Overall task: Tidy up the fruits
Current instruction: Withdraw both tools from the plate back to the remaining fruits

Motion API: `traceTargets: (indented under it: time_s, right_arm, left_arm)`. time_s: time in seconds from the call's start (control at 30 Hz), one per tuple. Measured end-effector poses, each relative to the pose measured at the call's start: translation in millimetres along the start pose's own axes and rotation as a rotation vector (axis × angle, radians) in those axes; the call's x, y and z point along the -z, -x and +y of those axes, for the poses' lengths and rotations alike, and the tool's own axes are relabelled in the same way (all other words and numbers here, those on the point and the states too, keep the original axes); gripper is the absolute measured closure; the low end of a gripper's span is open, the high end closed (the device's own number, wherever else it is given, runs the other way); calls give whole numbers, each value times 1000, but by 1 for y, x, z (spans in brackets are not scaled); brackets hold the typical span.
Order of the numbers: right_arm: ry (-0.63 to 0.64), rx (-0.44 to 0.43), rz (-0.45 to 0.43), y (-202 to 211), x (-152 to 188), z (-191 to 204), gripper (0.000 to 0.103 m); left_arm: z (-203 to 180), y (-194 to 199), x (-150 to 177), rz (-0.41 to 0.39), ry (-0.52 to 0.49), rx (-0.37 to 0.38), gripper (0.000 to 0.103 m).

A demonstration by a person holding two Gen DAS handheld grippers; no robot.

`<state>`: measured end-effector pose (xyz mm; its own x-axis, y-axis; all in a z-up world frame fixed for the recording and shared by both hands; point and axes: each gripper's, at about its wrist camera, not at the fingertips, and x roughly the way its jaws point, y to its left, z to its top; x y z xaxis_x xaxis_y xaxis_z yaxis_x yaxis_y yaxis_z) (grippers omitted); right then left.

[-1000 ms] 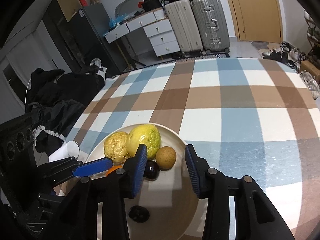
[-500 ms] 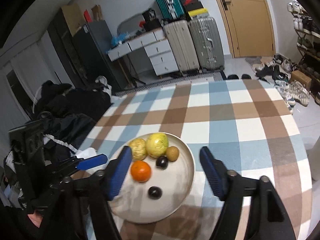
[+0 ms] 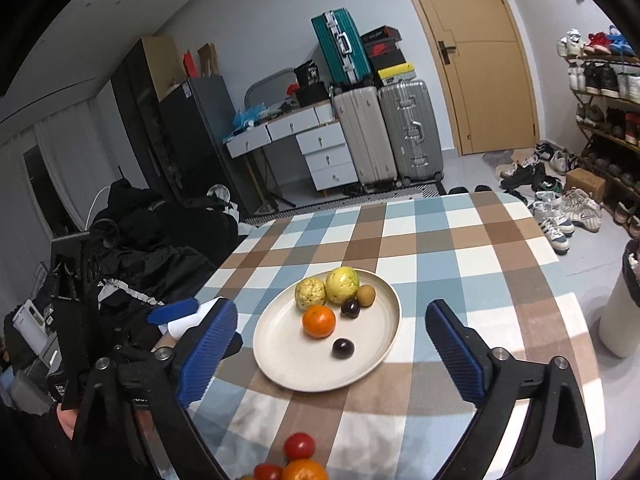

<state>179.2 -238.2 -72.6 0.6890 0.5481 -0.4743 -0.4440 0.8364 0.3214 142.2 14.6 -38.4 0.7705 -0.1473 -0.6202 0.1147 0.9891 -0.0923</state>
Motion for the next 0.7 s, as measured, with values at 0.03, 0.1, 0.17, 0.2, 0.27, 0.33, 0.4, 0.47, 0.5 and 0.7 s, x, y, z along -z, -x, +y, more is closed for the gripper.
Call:
traceTargets:
  time_s: [0.03, 0.1, 0.17, 0.2, 0.27, 0.33, 0.4, 0.47, 0.5, 0.7]
  right_arm:
    - [3, 4, -7, 5, 2, 2, 3]
    - [12, 14, -19, 14, 7, 8, 2]
    - [18, 21, -37, 25, 13, 13, 1]
    - [18, 20, -49, 31, 17, 15, 1]
    - [18, 22, -64, 40, 22, 18, 0]
    - [19, 23, -70, 46, 30, 21, 0]
    - [18, 25, -65, 50, 39, 23, 0]
    - [8, 33, -54, 51, 49, 23, 0]
    - [2, 37, -47, 51, 54, 22, 0]
    - [-48, 54, 11, 50, 85, 14, 0]
  left_arm:
    - [0, 4, 2, 0, 4, 1, 1]
    - [1, 12, 9, 0, 15, 5, 1]
    - [1, 21, 16, -2, 20, 0, 1]
    - [0, 24, 20, -2, 22, -1, 1]
    - [0, 28, 27, 7, 24, -3, 1]
    - [-3, 34, 37, 13, 22, -9, 1]
    - [-5, 37, 46, 14, 16, -11, 1]
    - [-9, 38, 56, 23, 5, -14, 1]
    - [-9, 36, 59, 30, 3, -16, 1]
    - [-12, 26, 88, 88, 2, -16, 1]
